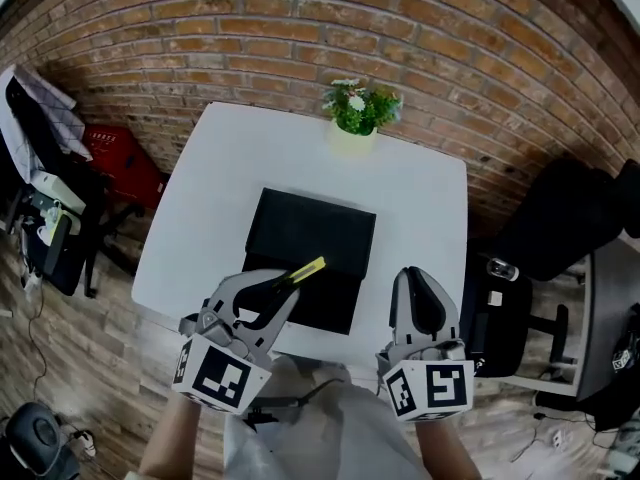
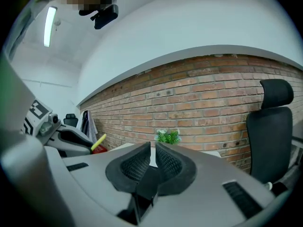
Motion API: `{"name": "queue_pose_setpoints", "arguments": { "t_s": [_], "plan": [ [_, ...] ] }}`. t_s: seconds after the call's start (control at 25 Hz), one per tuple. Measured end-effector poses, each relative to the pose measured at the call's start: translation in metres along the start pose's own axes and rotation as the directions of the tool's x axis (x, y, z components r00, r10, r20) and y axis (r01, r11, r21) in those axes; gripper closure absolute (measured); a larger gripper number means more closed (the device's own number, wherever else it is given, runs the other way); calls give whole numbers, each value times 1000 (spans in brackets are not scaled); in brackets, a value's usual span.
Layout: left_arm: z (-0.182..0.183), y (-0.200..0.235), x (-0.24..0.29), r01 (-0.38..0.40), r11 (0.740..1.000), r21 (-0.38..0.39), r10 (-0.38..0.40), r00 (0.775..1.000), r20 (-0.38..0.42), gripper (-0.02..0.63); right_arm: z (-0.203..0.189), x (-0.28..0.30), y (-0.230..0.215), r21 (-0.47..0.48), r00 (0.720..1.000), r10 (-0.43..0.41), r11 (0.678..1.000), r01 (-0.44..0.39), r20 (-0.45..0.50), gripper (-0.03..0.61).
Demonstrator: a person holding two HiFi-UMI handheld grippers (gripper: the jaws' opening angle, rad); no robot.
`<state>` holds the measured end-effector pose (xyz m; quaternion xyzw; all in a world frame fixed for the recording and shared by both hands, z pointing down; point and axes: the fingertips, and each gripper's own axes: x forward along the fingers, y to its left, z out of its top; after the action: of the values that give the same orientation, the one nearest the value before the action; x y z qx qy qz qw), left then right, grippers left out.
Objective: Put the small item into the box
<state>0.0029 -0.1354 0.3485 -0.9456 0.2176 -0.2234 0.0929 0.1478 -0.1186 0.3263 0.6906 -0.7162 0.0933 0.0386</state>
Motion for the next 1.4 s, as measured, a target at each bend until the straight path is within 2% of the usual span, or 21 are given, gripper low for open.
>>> {"name": "queue_pose_setpoints", "arguments": {
  "t_s": [0.12, 0.24, 0.32, 0.56, 0.76, 0.92, 1.24, 1.4],
  "plan": [
    [-34, -20, 22, 109, 987, 115, -92, 986, -141, 537, -6, -5, -6, 6, 1000, -23, 1000, 23, -13, 518],
    [-66, -36, 40, 222, 950, 221, -157, 947, -279, 537, -11, -10, -11, 16, 999, -48, 999, 49, -25, 518],
    [-85, -44, 50, 289, 925, 249, -195, 919, -342, 537, -16, -13, -15, 22, 997, -65, 998, 66, -34, 518],
    [-127, -61, 75, 440, 859, 261, -283, 834, -474, 537, -28, -21, -25, 43, 993, -106, 993, 108, -59, 518],
    [-152, -72, 90, 523, 819, 236, -332, 768, -548, 537, -36, -27, -31, 55, 989, -127, 990, 131, -75, 518],
    [-164, -78, 100, 561, 800, 212, -357, 730, -583, 537, -41, -30, -34, 58, 987, -136, 988, 141, -86, 518],
    [-182, -82, 110, 588, 784, 197, -358, 689, -631, 537, -46, -32, -39, 57, 985, -140, 988, 146, -98, 518],
    [-184, -84, 110, 593, 783, 189, -362, 681, -636, 537, -47, -31, -41, 55, 985, -136, 988, 143, -103, 518]
  ]
}}
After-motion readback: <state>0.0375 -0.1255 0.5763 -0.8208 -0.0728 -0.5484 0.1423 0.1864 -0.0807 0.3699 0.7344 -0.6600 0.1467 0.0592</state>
